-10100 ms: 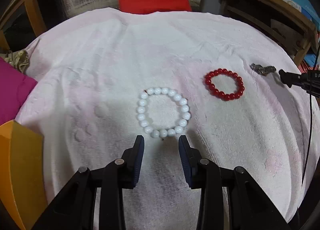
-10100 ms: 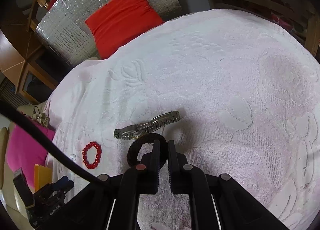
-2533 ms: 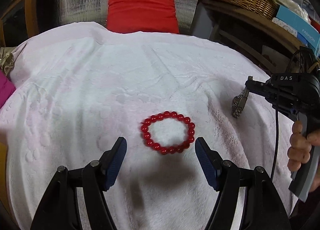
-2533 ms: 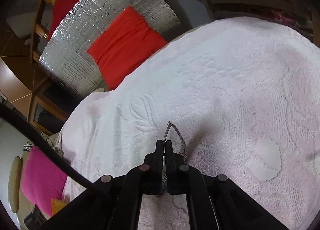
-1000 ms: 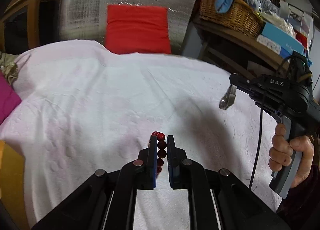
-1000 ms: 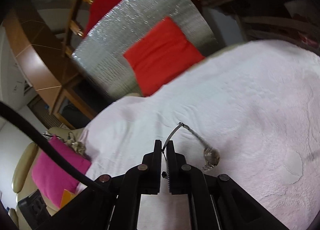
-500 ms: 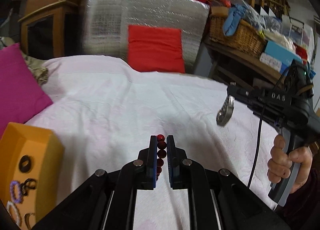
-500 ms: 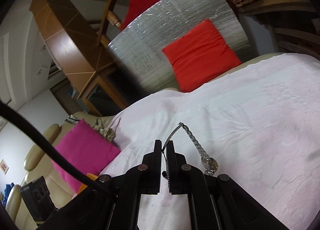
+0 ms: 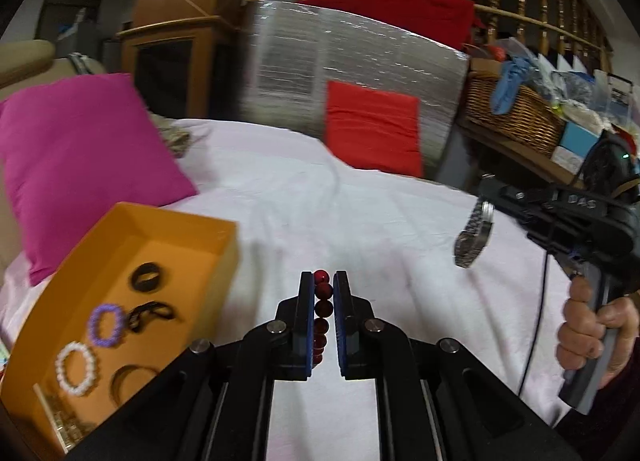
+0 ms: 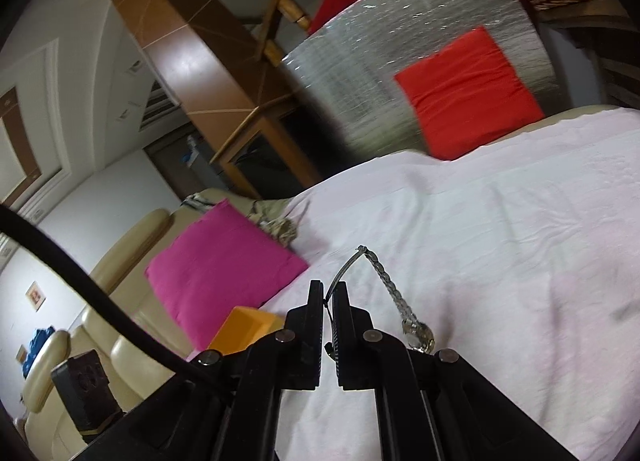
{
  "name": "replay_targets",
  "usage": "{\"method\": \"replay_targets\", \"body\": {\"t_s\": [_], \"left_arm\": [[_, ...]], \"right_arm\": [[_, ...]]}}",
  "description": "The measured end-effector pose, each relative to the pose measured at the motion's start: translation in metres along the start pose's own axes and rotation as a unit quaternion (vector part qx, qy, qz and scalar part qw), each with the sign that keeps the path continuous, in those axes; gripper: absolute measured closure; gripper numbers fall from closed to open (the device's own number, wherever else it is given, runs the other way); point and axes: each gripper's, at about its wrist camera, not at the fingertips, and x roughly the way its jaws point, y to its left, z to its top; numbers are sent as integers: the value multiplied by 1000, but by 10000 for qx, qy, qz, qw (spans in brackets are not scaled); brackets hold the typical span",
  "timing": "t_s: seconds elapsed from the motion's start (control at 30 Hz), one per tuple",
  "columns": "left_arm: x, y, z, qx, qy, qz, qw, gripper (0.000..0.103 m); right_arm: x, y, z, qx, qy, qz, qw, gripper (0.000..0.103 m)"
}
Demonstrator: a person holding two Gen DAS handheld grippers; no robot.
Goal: Organize jewelry
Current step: 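Lift the red bracelet and the watch and carry both toward the orange box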
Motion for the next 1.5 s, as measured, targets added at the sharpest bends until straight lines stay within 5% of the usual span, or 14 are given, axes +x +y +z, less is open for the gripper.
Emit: {"method": "replay_targets", "body": {"t_s": [0.37,0.63,1.17,1.5], "left_arm": [[-34,49,0,-458,-675,670,9944,94],[-48,82,-5,-535,-799,1323,9865,94],[-30,87,-9,-333,-241,2284,9727,94],[-29,99,-12,-391,-77,2562,9658,94]], "right_arm": [[25,48,-24,-388,287,412,9980,98],[38,67,-32,-505,393,605,9961,98],[68,96,-53,-678,706,789,9921,98],[84,107,-59,-680,805,848,9908,97]]}}
